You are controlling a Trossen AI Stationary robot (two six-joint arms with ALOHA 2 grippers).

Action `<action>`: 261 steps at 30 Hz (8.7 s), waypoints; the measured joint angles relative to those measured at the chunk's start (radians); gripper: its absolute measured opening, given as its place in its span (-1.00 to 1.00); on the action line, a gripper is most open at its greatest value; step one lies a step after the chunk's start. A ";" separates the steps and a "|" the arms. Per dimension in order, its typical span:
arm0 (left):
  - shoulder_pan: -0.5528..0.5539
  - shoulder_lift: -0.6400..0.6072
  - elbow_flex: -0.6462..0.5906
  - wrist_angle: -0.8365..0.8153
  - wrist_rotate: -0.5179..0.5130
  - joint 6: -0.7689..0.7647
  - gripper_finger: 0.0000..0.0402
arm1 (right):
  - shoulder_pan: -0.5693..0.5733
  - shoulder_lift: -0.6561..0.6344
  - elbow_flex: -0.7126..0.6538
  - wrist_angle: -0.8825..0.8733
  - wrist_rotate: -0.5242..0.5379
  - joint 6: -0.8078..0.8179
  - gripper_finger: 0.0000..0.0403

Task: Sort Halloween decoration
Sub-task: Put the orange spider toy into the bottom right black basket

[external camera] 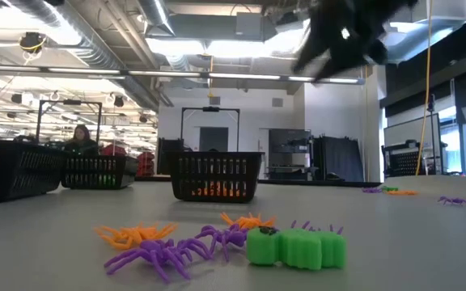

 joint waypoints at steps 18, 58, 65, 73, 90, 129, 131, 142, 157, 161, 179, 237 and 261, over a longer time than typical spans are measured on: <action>0.109 0.000 -0.089 0.168 0.059 0.009 -0.66 | -0.208 -0.029 -0.210 -0.404 -0.268 0.239 0.22; 0.338 -0.023 -0.082 0.296 -0.165 0.509 -0.66 | -0.723 -0.257 -0.579 0.069 -0.329 -0.016 0.22; 0.456 -0.165 -0.029 -0.125 -0.015 0.247 -0.66 | -0.723 -0.139 -0.579 0.146 -0.329 -0.051 0.22; 0.495 -0.426 -0.029 -0.345 0.012 0.130 -0.66 | -0.722 -0.052 -0.572 0.168 -0.313 -0.050 0.22; 0.494 -0.505 -0.029 -0.407 0.088 0.043 -0.66 | -0.725 -0.087 -0.576 0.149 -0.437 -0.052 0.19; 0.494 -0.504 -0.029 -0.424 0.052 -0.018 -0.66 | -0.722 -0.260 -0.499 0.126 -0.549 -0.170 -0.99; 0.494 -0.504 -0.029 -0.424 0.052 -0.018 -0.66 | -0.722 -0.263 -0.476 0.149 -0.564 -0.187 -0.97; 0.494 -0.504 -0.029 -0.428 0.053 -0.018 -0.66 | -0.722 -0.254 -0.435 0.143 -0.593 -0.238 -0.95; 0.494 -0.504 -0.029 -0.428 0.053 -0.018 -0.66 | -0.722 -0.145 -0.542 0.233 -0.637 -0.284 -0.80; 0.494 -0.504 -0.029 -0.427 0.053 -0.018 -0.66 | -0.722 -0.144 -0.565 0.291 -0.635 -0.287 -0.56; 0.494 -0.504 -0.029 -0.427 0.043 -0.017 -0.66 | -0.722 -0.141 -0.570 0.297 -0.599 -0.264 -0.62; 0.495 -0.504 -0.028 -0.424 0.005 -0.018 -0.66 | -0.314 -0.022 -0.146 0.704 -0.768 -0.419 -0.03; 0.495 -0.504 -0.028 -0.427 0.008 -0.027 -0.66 | -0.500 -0.155 -0.289 -0.398 -0.374 -0.022 -0.10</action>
